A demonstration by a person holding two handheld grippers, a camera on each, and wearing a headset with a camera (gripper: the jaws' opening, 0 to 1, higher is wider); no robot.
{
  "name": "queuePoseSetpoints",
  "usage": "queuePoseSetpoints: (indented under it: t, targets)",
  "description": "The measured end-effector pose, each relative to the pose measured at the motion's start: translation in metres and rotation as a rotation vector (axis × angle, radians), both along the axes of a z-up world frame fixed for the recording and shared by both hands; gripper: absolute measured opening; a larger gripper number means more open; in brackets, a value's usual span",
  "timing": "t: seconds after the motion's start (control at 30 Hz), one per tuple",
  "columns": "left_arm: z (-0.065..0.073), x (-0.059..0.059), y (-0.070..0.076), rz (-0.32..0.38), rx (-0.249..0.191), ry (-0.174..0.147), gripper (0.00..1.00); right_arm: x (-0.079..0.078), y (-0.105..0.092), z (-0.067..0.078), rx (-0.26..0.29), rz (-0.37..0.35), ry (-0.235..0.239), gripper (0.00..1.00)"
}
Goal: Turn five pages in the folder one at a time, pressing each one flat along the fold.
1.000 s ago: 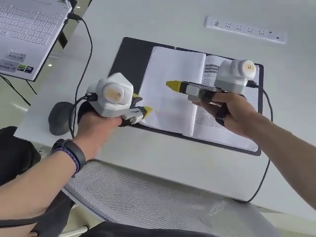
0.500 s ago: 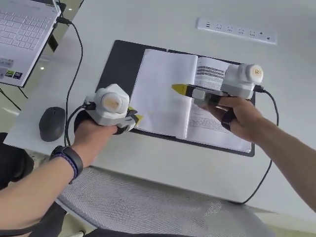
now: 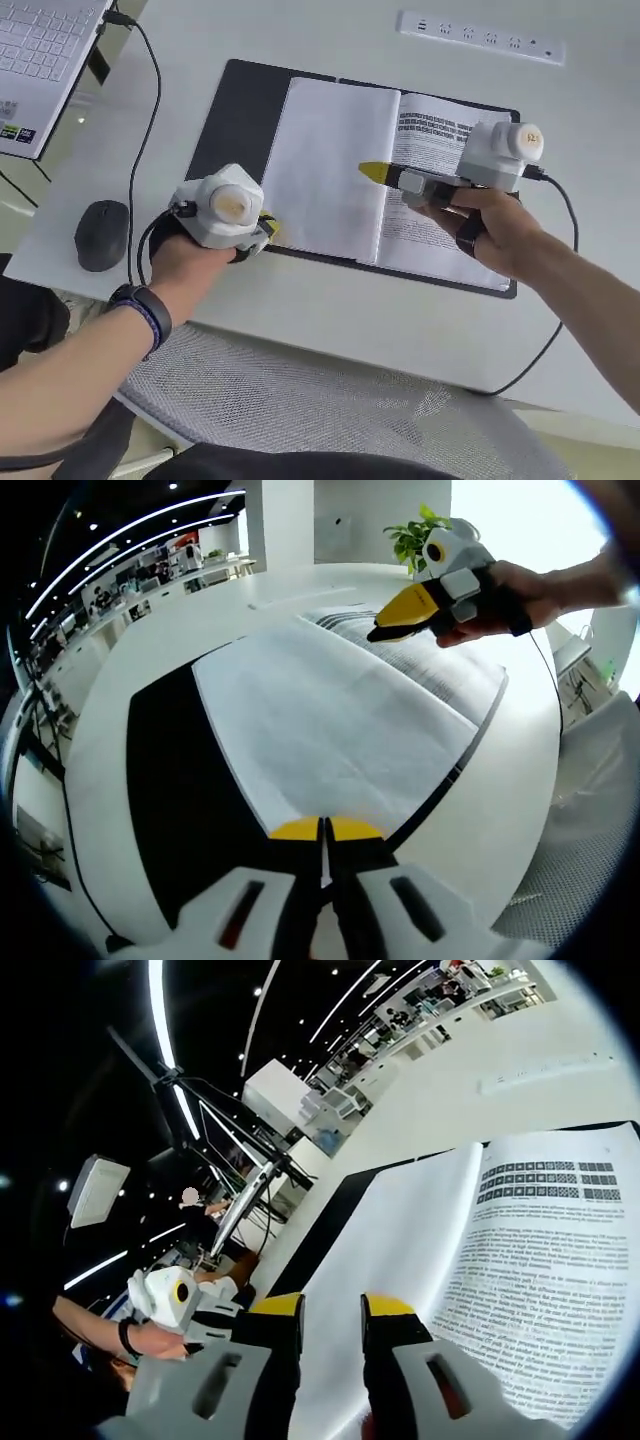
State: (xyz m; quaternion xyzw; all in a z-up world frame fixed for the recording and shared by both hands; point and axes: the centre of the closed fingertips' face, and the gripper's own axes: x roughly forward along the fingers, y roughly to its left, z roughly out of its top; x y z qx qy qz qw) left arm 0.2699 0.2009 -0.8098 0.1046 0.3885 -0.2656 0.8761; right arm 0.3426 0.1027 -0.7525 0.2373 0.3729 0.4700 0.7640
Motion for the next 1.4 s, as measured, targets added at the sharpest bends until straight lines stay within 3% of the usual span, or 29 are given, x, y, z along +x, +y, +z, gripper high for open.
queuePoseSetpoints:
  t: [0.4,0.97,1.07,1.4]
  targets:
    - [0.000,0.000,0.001,0.012,-0.003,0.005,0.00,0.019,-0.005,-0.007,-0.007,0.002,0.004,0.17]
    - [0.000,0.001,0.002,0.021,-0.014,0.018,0.00,0.026,-0.011,-0.038,-0.015,0.017,0.050,0.05]
    - [0.000,0.001,0.002,0.022,-0.014,0.018,0.00,0.030,-0.013,-0.038,-0.005,-0.005,0.056,0.00]
    - [0.000,0.001,0.002,0.022,-0.016,0.016,0.00,0.029,-0.012,-0.036,0.025,0.009,0.070,0.00]
